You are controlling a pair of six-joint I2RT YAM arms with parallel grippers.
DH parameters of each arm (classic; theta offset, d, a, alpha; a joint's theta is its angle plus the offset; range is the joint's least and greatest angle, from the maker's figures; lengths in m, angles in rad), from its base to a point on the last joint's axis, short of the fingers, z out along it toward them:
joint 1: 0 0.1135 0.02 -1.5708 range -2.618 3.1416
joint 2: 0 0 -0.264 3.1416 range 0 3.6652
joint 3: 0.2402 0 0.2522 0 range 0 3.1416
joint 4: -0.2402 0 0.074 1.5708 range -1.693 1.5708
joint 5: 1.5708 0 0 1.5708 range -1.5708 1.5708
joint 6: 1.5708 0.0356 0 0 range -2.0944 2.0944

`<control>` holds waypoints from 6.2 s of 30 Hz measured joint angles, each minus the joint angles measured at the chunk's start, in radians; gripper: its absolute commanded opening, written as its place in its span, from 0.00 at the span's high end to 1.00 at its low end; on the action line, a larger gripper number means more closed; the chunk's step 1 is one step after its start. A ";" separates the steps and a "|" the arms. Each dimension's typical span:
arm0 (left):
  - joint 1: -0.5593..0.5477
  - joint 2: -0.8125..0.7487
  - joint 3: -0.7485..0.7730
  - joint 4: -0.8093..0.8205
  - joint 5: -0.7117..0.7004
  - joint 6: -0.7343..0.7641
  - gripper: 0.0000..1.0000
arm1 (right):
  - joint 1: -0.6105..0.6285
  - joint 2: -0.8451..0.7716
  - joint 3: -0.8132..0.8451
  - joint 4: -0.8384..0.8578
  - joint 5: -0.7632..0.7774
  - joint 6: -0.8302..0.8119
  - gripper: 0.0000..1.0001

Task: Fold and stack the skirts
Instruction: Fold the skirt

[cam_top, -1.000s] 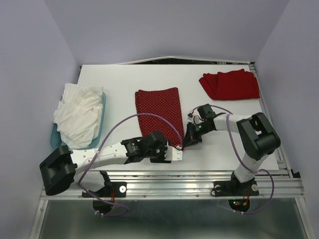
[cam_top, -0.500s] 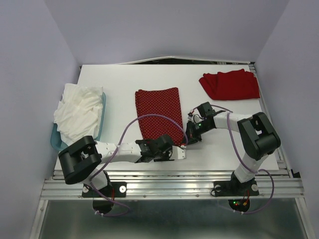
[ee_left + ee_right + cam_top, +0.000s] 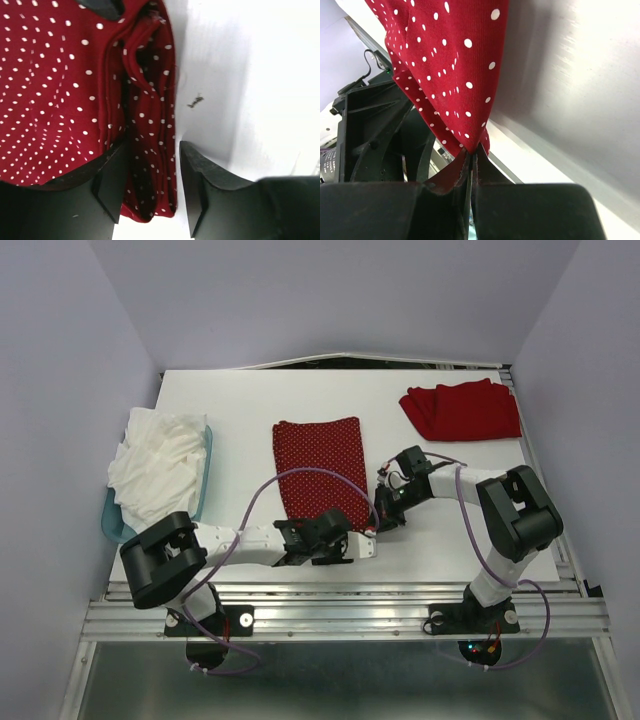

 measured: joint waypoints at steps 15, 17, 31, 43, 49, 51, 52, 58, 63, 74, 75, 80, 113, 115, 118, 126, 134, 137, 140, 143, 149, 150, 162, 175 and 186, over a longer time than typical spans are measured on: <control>-0.001 -0.013 0.007 -0.037 0.034 -0.011 0.43 | 0.000 0.000 0.000 -0.035 0.008 -0.034 0.99; 0.000 -0.074 0.007 -0.089 0.073 -0.007 0.40 | 0.000 0.000 0.003 -0.040 0.010 -0.039 0.99; 0.094 -0.024 0.122 -0.175 0.207 0.020 0.38 | 0.000 0.002 0.020 -0.063 0.016 -0.053 0.99; 0.124 0.082 0.135 -0.200 0.266 0.083 0.58 | 0.000 0.002 0.022 -0.066 0.016 -0.052 0.99; 0.124 0.124 0.178 -0.216 0.259 0.093 0.81 | 0.000 0.002 0.023 -0.068 0.014 -0.052 0.99; 0.127 0.142 0.201 -0.224 0.256 0.099 0.90 | 0.000 0.002 0.023 -0.074 0.015 -0.056 0.99; 0.127 0.146 0.209 -0.231 0.256 0.101 0.93 | 0.000 0.002 0.027 -0.083 0.016 -0.063 0.95; 0.135 0.150 0.229 -0.274 0.291 0.143 1.00 | -0.018 0.002 0.108 -0.194 0.054 -0.156 0.69; 0.139 0.149 0.253 -0.376 0.381 0.186 1.00 | -0.108 0.002 0.267 -0.318 0.106 -0.330 0.33; 0.135 0.114 0.331 -0.642 0.610 0.211 1.00 | -0.152 0.177 0.791 -0.320 0.145 -0.546 0.19; 0.134 0.110 0.341 -0.657 0.631 0.211 1.00 | -0.152 0.210 0.825 -0.300 0.142 -0.546 0.20; 0.131 0.108 0.378 -0.728 0.718 0.208 1.00 | -0.137 0.395 0.923 -0.224 0.137 -0.552 0.23; 0.467 0.421 0.987 -0.994 0.766 0.278 1.00 | 0.074 0.505 0.785 -0.133 0.039 -0.762 0.62; 0.483 0.452 1.019 -0.993 0.752 0.288 1.00 | 0.077 0.505 0.785 -0.134 0.037 -0.764 0.62; 0.505 0.485 1.042 -0.991 0.727 0.303 1.00 | 0.080 0.505 0.785 -0.136 0.036 -0.766 0.62; 0.538 0.536 1.060 -0.964 0.669 0.321 1.00 | 0.080 0.505 0.785 -0.137 0.032 -0.768 0.63; 0.544 0.538 1.069 -0.917 0.620 0.328 1.00 | 0.080 0.505 0.785 -0.144 0.025 -0.761 0.50; 0.544 0.541 1.069 -0.893 0.604 0.332 0.98 | 0.084 0.505 0.800 -0.155 0.032 -0.742 0.46; 0.544 0.542 1.058 -0.871 0.592 0.338 0.97 | 0.086 0.505 0.830 -0.169 0.084 -0.728 0.42; 0.548 0.542 1.040 -0.848 0.586 0.341 0.95 | 0.075 0.505 0.873 -0.183 0.141 -0.702 0.35; 0.557 0.542 1.002 -0.793 0.563 0.337 0.71 | 0.027 0.505 1.012 -0.196 0.208 -0.645 0.27; 0.557 0.542 0.997 -0.784 0.560 0.341 0.69 | 0.011 0.505 1.031 -0.196 0.214 -0.631 0.27; 0.693 0.553 1.183 -0.723 0.481 0.233 0.54 | -0.138 0.272 0.826 -0.232 0.235 -0.555 0.29; 0.757 0.124 0.615 -0.470 0.707 -0.294 0.77 | 0.172 -0.188 0.408 -0.179 0.500 -0.695 0.46; 0.753 0.169 0.407 -0.289 0.743 -0.528 0.91 | 0.410 -0.120 0.327 -0.108 0.824 -0.733 0.29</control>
